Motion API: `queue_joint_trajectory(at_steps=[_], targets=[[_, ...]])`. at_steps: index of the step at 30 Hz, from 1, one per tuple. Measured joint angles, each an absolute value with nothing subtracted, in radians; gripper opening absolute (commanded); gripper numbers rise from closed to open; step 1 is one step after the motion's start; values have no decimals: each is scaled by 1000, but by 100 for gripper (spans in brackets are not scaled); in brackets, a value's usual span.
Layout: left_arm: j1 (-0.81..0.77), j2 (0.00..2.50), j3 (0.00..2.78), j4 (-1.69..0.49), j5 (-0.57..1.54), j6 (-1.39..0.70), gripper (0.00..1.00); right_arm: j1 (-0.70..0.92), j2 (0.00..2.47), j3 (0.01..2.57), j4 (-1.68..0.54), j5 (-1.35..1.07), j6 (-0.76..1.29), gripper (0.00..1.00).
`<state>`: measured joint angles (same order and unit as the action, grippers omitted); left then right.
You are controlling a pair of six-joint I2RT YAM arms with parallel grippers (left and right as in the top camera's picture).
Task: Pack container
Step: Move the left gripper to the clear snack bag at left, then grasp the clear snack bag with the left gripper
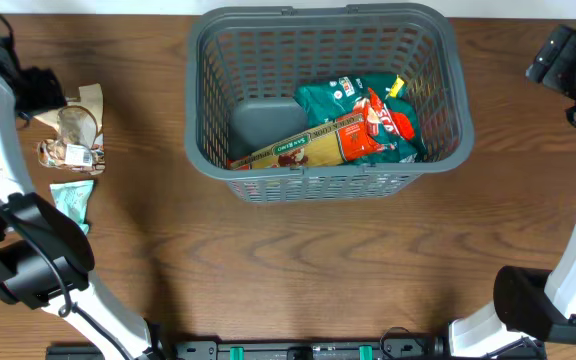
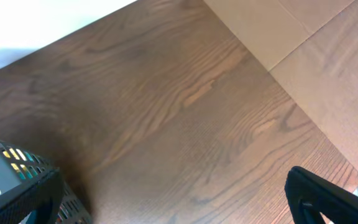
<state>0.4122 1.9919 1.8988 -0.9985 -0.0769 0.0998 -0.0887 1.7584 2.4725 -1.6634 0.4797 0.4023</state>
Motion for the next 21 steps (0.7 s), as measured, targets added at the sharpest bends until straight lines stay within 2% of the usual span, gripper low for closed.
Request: queue_joint_trajectory(at_steps=[10, 21], targets=[[419, 2020, 1640, -758, -7, 246, 92, -89, 1758, 2473, -1663, 480, 402, 99], [476, 2106, 1625, -690, 97, 270, 95, -89, 1758, 2473, -1664, 480, 402, 99]])
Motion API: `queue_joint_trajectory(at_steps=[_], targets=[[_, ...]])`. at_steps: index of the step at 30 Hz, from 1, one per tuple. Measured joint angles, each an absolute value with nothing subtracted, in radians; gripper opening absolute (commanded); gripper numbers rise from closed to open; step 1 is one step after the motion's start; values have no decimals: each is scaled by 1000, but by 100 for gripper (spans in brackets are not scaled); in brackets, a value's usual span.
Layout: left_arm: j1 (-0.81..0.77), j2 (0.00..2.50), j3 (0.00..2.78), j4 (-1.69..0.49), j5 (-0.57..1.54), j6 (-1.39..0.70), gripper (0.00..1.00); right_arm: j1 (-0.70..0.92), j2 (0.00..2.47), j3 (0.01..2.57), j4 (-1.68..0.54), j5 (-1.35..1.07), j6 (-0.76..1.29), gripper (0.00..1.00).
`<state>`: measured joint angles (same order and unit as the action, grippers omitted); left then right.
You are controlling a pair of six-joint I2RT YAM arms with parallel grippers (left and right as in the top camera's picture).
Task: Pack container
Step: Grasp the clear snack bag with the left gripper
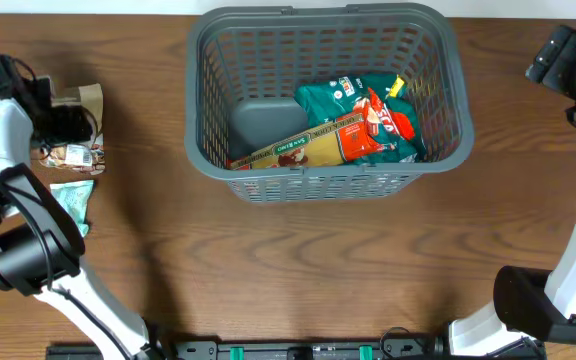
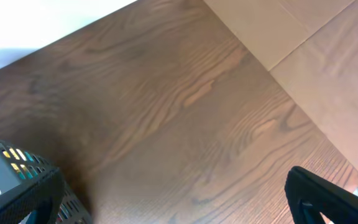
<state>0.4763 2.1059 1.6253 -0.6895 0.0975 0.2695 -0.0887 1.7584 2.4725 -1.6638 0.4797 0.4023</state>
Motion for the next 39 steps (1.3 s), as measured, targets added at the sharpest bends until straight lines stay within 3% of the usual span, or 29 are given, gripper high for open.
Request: queue_joint_trajectory(at_steps=[24, 25, 26, 27, 32, 33, 39], targets=[[489, 2218, 1625, -548, 127, 259, 98, -89, 1758, 2473, -1664, 480, 402, 99], [489, 2218, 1625, -548, 129, 259, 92, -89, 1758, 2473, -1664, 480, 402, 99], [489, 2218, 1625, -549, 132, 255, 76, -89, 1758, 2473, -1664, 480, 402, 99], [489, 2218, 1625, -549, 134, 250, 46, -89, 1758, 2473, -1664, 480, 402, 99], [489, 2218, 1626, -550, 160, 253, 19, -89, 1758, 2473, -1664, 480, 402, 99], [489, 2217, 1628, -551, 171, 253, 8, -89, 1758, 2473, -1663, 480, 402, 99], [489, 2214, 1635, -562, 197, 255, 6, -89, 1758, 2473, -1664, 480, 402, 99]])
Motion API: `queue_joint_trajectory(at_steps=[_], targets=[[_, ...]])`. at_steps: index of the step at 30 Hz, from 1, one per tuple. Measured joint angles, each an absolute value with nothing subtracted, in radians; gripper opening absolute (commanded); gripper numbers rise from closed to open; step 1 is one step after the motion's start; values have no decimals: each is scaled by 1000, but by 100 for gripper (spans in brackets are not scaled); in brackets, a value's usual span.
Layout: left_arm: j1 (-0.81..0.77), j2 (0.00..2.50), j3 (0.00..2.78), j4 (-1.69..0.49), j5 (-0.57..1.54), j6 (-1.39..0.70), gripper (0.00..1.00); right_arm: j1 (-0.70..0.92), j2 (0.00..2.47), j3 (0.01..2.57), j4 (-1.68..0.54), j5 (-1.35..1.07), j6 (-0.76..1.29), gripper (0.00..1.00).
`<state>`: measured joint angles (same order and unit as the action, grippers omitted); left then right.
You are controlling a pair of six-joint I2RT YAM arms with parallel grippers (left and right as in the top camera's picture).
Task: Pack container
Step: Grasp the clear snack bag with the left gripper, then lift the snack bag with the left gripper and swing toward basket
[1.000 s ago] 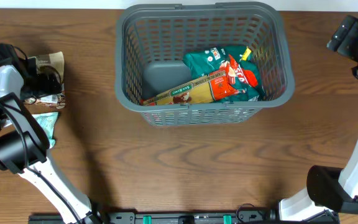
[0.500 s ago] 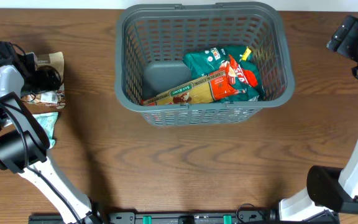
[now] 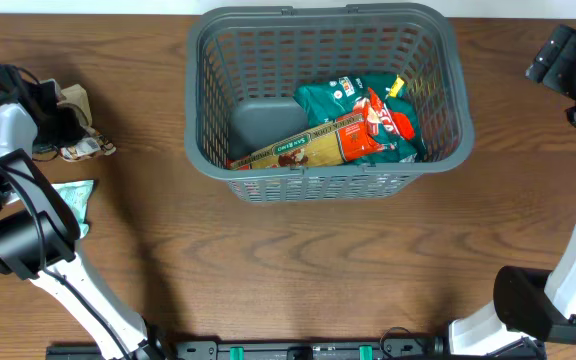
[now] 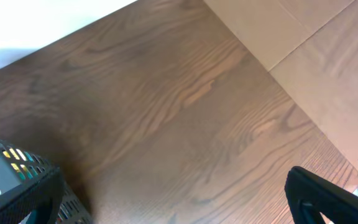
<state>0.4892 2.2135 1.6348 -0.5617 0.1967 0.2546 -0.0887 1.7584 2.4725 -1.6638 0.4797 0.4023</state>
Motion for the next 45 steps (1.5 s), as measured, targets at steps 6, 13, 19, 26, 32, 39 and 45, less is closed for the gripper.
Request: queue_joint_trajectory(at_steps=[6, 13, 19, 26, 32, 39, 45], targets=[[489, 2212, 1638, -603, 204, 241, 6, -89, 1758, 2473, -1664, 480, 402, 99], [489, 2195, 1637, -650, 202, 226, 6, -89, 1758, 2473, -1664, 480, 402, 99], [489, 2114, 1637, -662, 198, 186, 6, -89, 1758, 2473, -1663, 479, 402, 99], [487, 1967, 1758, -764, 195, 123, 6, -89, 1758, 2473, -1664, 480, 402, 99], [455, 1890, 1935, -899, 206, 104, 6, -89, 1758, 2473, -1664, 480, 402, 99], [342, 1864, 2152, -1022, 289, 101, 6, -89, 1758, 2473, -1664, 480, 402, 99], [208, 1864, 2307, -1072, 321, 101, 6, -89, 1758, 2473, -1663, 480, 402, 99]])
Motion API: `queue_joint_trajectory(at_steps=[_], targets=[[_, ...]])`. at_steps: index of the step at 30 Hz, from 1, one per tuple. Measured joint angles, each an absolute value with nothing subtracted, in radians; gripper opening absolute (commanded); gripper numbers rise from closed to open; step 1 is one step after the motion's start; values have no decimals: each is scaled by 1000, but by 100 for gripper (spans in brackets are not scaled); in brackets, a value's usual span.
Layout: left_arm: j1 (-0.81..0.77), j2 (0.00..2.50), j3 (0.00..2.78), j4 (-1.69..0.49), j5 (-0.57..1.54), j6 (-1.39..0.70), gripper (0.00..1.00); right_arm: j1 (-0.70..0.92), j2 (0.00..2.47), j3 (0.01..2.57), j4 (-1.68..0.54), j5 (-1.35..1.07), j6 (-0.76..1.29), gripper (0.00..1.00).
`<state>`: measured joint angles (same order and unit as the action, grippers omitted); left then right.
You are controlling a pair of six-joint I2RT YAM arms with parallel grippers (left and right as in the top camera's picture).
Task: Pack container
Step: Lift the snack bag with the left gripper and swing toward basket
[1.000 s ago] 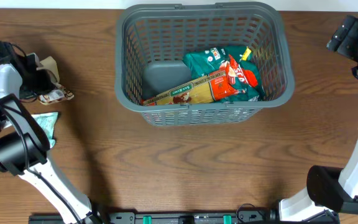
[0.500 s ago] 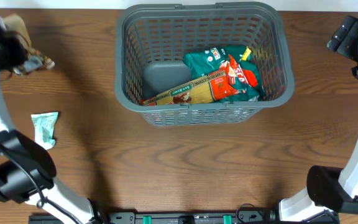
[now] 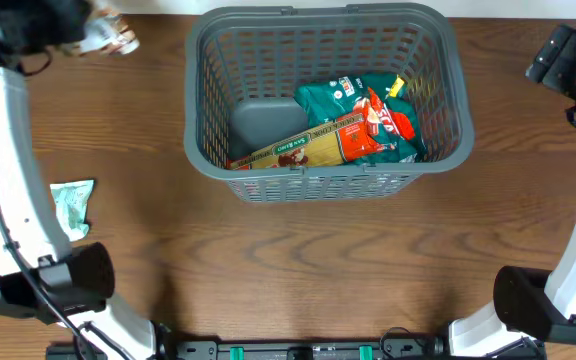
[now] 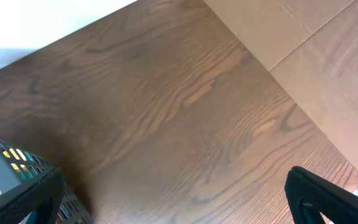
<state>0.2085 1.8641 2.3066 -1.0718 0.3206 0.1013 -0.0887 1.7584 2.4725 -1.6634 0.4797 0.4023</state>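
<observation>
The grey mesh basket [image 3: 323,30] stands at the back middle of the table. It holds a green bag [image 3: 338,100], a red snack bag [image 3: 388,120] and a long pasta packet [image 3: 303,148]. My left gripper [image 3: 68,25] is at the far left corner, raised off the table, shut on a brown-and-white packet [image 3: 111,38] that sticks out to its right. A small teal packet [image 3: 71,205] lies on the table at the left. My right gripper [image 3: 566,62] hangs over the far right edge, open and with nothing in it; one dark finger [image 4: 328,199] shows in the right wrist view.
The basket's corner [image 4: 23,196] shows at the lower left of the right wrist view. Bare brown tabletop [image 3: 298,270] lies in front of the basket. Beyond the table's right edge is light flooring [image 4: 303,37].
My left gripper was low at the left with the brown-and-white packet by the table. Now it holds that packet raised at the far left corner. The teal packet and right arm have not moved.
The brown-and-white packet lay on the table at the left above the teal packet, my left gripper just behind it. Then the gripper sat on the packet, then the packet was shifted and turned in it. Now it hangs lifted at the far left corner.
</observation>
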Motion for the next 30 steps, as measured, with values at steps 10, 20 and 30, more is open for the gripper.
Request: queue_joint_trajectory(at_steps=[10, 20, 30], targets=[[-12, 1854, 2483, -1138, 428, 197, 6, -89, 1758, 2473, -1664, 480, 402, 99], [-166, 1850, 2487, -1343, 447, 394, 6, -89, 1758, 2473, -1664, 480, 402, 99], [-253, 1853, 2465, -1370, 446, 424, 6, -89, 1758, 2473, -1664, 480, 402, 99]])
